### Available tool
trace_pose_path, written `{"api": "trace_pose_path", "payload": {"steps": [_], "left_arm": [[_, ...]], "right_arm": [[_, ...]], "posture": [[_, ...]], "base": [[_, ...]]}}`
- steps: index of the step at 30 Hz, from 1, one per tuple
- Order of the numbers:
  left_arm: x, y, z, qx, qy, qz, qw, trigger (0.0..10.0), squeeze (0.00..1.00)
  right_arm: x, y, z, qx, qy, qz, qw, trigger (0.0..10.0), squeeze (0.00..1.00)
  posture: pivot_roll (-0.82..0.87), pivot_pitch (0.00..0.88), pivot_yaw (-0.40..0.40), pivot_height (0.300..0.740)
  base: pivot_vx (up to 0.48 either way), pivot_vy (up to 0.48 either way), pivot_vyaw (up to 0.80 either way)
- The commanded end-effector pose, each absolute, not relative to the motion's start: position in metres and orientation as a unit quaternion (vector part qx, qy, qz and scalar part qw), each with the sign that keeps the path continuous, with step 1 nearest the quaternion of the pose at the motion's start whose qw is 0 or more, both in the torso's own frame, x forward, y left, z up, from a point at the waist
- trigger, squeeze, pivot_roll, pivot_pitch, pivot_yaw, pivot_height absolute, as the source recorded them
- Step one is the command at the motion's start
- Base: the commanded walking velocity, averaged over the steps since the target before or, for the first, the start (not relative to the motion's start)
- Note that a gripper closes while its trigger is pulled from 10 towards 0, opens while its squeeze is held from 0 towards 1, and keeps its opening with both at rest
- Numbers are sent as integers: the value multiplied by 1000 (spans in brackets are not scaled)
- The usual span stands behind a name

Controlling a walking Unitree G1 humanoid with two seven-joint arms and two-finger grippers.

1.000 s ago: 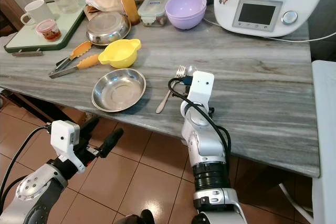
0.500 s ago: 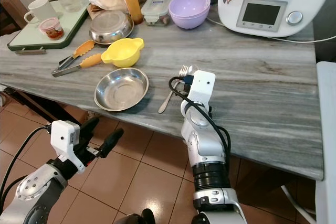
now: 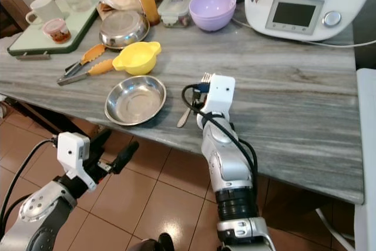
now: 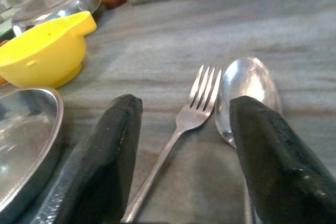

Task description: Setting the table

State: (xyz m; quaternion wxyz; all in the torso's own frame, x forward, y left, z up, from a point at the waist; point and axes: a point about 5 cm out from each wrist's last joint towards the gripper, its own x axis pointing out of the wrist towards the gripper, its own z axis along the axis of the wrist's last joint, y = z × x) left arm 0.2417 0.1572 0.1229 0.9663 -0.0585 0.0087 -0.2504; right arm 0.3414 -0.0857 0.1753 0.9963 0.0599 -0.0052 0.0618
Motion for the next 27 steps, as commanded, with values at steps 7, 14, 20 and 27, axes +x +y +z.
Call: {"api": "trace_pose_path", "payload": {"steps": [7, 14, 20, 27], "left_arm": [[242, 164, 122, -63, 7, -228, 972, 10000, 0], [243, 163, 123, -70, 3, -225, 972, 10000, 0], [242, 162, 123, -70, 3, -225, 972, 10000, 0], [239, 162, 122, -70, 4, -223, 972, 10000, 0]], "right_arm": [[333, -78, 173, 46, -19, 108, 993, 10000, 1000], [340, -59, 182, 55, -15, 166, 984, 10000, 1000], [349, -43, 193, 46, -19, 194, 980, 10000, 1000], [354, -32, 199, 39, -20, 215, 976, 10000, 1000]], "posture": [[-107, 169, 165, 740], [-103, 160, 156, 740], [-99, 157, 147, 740], [-91, 161, 137, 740]], "base": [[0, 0, 0], [0, 0, 0], [0, 0, 0], [0, 0, 0]]}}
